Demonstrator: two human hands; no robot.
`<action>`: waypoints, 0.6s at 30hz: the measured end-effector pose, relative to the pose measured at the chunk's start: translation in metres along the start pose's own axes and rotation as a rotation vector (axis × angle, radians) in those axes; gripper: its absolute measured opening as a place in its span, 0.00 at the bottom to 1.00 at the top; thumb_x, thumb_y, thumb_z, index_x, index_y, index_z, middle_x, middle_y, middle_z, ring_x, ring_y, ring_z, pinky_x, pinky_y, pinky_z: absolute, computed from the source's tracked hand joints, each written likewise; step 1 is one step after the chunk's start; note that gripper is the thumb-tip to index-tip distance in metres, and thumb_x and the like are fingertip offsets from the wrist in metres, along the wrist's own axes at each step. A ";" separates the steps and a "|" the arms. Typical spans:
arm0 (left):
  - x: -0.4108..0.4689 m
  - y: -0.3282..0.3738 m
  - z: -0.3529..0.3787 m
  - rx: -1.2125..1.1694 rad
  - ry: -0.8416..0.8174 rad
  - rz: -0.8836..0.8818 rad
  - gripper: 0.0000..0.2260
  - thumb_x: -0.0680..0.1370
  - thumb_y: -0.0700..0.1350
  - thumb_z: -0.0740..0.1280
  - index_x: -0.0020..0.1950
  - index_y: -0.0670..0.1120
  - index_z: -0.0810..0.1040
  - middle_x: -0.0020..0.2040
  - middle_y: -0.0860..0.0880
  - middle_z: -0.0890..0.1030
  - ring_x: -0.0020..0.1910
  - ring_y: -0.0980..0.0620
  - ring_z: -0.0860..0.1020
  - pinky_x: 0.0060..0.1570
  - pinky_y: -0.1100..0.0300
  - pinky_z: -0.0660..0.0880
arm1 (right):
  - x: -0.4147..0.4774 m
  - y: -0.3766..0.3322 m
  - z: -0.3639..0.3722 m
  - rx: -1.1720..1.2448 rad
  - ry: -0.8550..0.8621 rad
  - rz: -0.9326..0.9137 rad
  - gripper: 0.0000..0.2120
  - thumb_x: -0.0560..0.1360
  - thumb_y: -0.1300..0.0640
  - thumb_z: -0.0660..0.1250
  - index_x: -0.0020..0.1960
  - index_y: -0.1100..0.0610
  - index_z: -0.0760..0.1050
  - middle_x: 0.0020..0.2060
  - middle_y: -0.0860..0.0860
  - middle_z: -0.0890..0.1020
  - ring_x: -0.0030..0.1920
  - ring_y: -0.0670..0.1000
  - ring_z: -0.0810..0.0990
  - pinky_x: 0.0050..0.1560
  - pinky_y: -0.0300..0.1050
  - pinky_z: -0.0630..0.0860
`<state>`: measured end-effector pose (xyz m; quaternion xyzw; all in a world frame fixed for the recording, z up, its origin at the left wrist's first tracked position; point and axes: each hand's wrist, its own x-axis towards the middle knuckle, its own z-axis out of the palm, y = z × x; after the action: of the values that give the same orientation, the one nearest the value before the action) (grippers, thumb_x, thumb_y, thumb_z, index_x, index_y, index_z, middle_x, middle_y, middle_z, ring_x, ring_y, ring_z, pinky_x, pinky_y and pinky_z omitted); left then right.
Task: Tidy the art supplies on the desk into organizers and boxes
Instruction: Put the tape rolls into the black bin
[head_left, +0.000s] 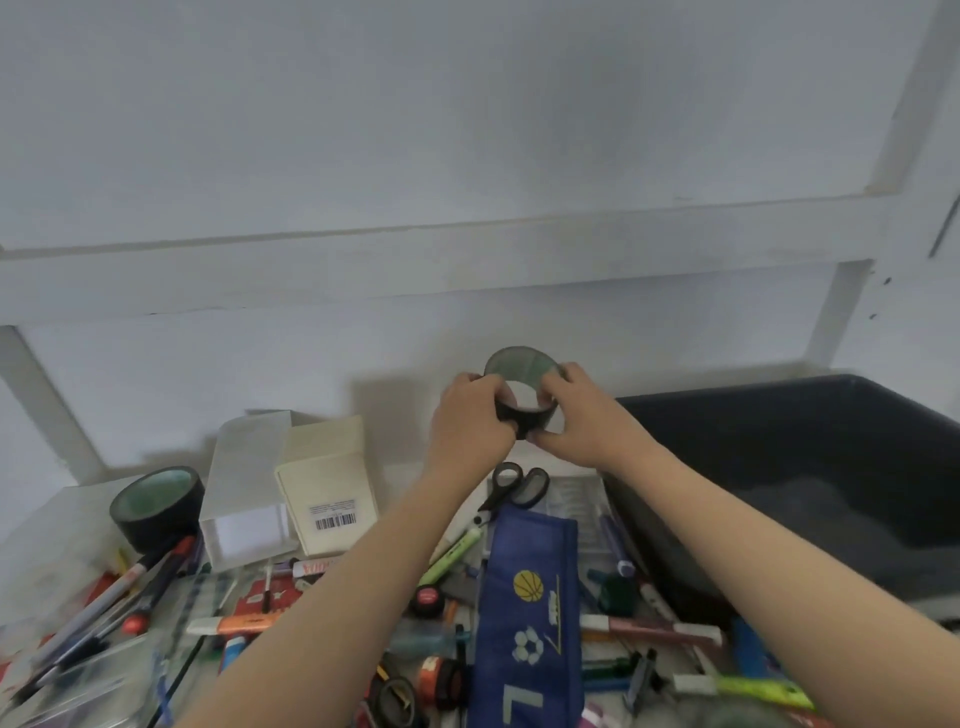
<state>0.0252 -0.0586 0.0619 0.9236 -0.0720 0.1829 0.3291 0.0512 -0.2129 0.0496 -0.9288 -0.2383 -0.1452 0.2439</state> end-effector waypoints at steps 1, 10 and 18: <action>0.004 0.009 0.004 0.000 -0.005 0.026 0.10 0.67 0.37 0.69 0.42 0.50 0.74 0.50 0.48 0.73 0.50 0.47 0.74 0.47 0.58 0.70 | -0.005 0.006 -0.007 -0.007 0.043 0.002 0.15 0.69 0.52 0.72 0.47 0.55 0.67 0.50 0.50 0.68 0.42 0.50 0.72 0.40 0.43 0.70; 0.016 0.072 0.068 0.137 -0.126 0.215 0.05 0.67 0.44 0.71 0.41 0.52 0.78 0.49 0.49 0.80 0.51 0.47 0.74 0.49 0.56 0.71 | -0.063 0.081 -0.050 -0.197 0.097 0.216 0.15 0.67 0.50 0.73 0.43 0.49 0.68 0.48 0.45 0.67 0.44 0.48 0.71 0.40 0.41 0.65; 0.019 0.089 0.124 0.450 -0.290 0.311 0.05 0.73 0.50 0.68 0.45 0.53 0.82 0.47 0.52 0.81 0.56 0.48 0.72 0.62 0.52 0.60 | -0.087 0.124 -0.046 -0.144 -0.125 0.413 0.13 0.67 0.53 0.74 0.46 0.51 0.72 0.48 0.49 0.73 0.46 0.49 0.73 0.43 0.39 0.70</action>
<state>0.0558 -0.2062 0.0322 0.9677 -0.2162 0.1088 0.0708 0.0346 -0.3647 0.0071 -0.9800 -0.0469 -0.0512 0.1865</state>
